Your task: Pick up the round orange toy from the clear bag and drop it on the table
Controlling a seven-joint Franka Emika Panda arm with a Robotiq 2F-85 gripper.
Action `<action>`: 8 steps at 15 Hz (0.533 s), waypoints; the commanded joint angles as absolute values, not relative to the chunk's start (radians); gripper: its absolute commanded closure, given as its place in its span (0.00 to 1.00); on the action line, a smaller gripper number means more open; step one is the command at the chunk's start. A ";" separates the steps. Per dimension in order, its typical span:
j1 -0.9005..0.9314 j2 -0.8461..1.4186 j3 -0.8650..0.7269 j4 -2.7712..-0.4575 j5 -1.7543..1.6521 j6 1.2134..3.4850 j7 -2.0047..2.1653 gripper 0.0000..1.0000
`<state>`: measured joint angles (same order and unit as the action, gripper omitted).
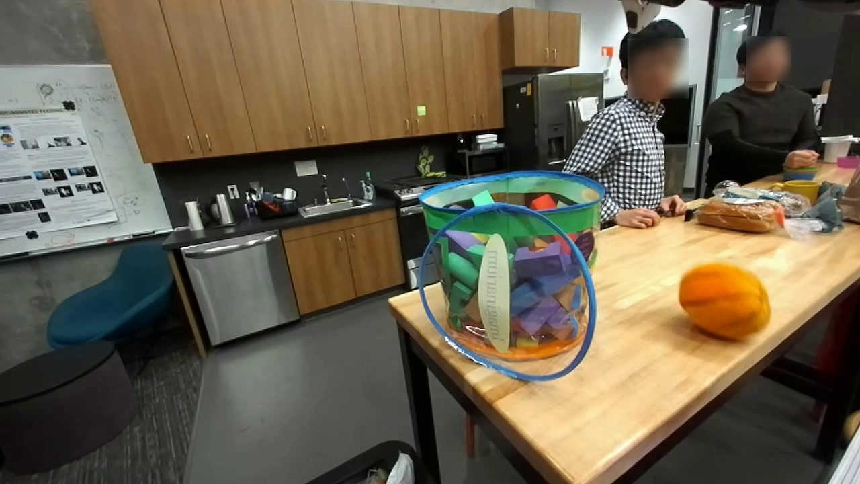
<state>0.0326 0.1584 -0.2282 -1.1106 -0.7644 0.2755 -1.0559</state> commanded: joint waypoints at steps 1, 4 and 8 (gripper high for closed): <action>0.038 0.150 -0.235 -1.122 -0.765 0.276 -1.069 0.59; 0.043 0.129 -0.239 -1.141 -0.765 0.276 -1.078 0.46; 0.046 0.124 -0.240 -1.147 -0.765 0.276 -1.081 0.46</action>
<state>0.0460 0.1242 -0.2396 -1.1469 -0.7653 0.2755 -1.0807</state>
